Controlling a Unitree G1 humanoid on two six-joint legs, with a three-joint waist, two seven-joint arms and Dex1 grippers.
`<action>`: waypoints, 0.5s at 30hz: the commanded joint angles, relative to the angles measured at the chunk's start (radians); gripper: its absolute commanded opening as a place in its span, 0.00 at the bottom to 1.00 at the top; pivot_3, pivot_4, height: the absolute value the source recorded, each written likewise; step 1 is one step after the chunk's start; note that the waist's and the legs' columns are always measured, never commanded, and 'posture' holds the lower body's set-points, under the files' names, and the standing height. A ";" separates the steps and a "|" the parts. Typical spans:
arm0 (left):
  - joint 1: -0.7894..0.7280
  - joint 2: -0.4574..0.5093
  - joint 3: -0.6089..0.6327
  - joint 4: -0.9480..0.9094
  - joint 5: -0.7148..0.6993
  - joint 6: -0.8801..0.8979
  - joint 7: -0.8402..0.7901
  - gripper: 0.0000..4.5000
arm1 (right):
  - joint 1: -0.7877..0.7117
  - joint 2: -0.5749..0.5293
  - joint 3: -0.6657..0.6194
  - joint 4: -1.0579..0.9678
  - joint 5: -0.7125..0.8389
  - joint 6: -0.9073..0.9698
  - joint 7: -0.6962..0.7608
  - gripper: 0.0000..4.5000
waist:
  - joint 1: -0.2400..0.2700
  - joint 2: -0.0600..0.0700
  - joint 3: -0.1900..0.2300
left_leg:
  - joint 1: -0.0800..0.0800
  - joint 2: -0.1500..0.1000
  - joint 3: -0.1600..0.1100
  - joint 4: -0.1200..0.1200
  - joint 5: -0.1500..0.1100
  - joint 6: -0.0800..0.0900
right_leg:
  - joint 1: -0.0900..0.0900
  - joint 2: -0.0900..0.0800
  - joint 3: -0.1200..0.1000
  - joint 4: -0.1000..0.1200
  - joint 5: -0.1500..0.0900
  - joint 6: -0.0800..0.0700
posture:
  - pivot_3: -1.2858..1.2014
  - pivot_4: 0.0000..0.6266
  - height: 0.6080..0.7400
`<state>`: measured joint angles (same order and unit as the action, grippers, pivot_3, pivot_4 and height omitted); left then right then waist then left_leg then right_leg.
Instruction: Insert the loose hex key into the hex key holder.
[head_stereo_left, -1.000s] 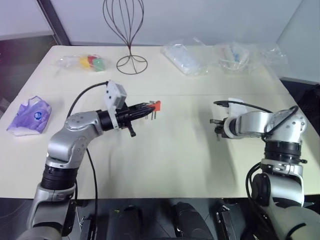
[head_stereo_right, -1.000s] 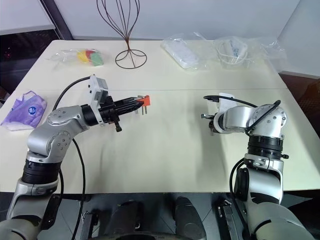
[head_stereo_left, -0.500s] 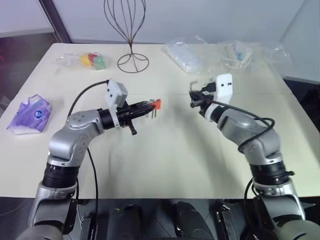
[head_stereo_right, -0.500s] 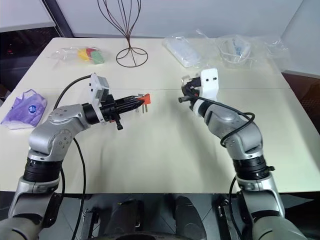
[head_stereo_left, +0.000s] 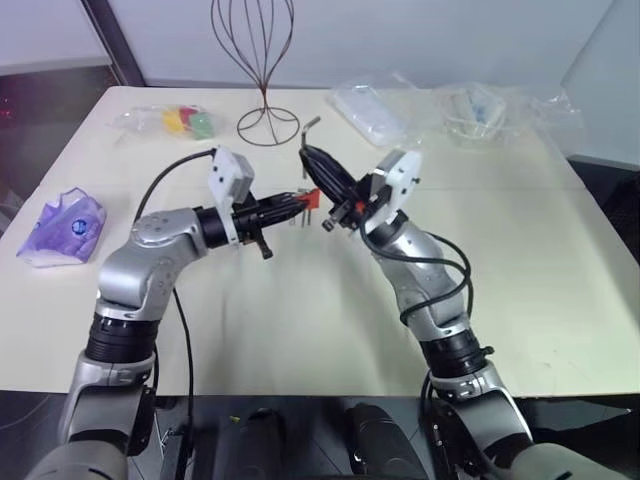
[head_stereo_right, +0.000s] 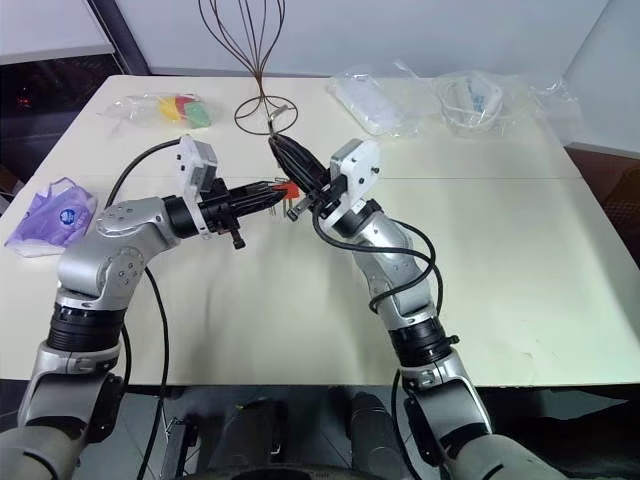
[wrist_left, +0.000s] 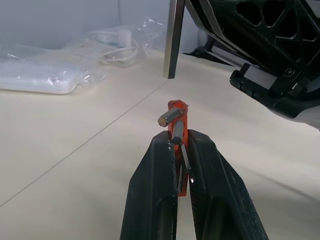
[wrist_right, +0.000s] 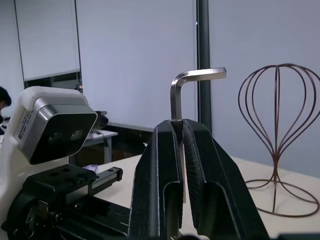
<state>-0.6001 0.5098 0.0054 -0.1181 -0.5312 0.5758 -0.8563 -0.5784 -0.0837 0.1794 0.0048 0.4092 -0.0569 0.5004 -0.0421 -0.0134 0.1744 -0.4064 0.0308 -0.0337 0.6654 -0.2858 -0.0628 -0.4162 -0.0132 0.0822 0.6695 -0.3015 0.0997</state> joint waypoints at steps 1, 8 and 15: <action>-0.033 0.009 0.024 -0.007 -0.004 -0.008 0.003 0.00 | 0.001 0.033 -0.016 -0.015 -0.017 -0.033 0.004 0.01 | -0.001 0.000 0.000 | 0.000 0.000 0.000 0.000 0.000 0.000 | 0.000 0.000 0.000 0.000 0.000 0.000 | 0.52 0.24 1.00; -0.043 0.002 0.029 0.001 -0.006 -0.014 0.016 0.00 | 0.030 0.022 -0.043 -0.027 -0.040 -0.019 0.006 0.01 | -0.001 0.000 0.000 | 0.000 0.000 0.000 0.000 0.000 0.000 | -0.001 0.000 0.000 0.002 0.000 0.000 | 0.52 0.24 1.00; -0.044 -0.004 0.023 0.002 -0.002 -0.019 0.014 0.00 | 0.032 0.006 -0.071 -0.027 -0.052 -0.009 0.013 0.01 | -0.002 0.000 0.000 | 0.000 0.000 0.000 0.000 0.000 0.000 | -0.001 0.000 0.000 0.002 0.000 0.000 | 0.52 0.24 1.00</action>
<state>-0.6247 0.5062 0.0138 -0.0982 -0.5314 0.5757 -0.8429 -0.5355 -0.0794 0.1233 0.0064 0.3573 -0.0620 0.5099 -0.0439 -0.0134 0.1744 -0.4060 0.0307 -0.0336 0.6654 -0.2857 -0.0628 -0.4173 -0.0131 0.0821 0.6720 -0.3015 0.0997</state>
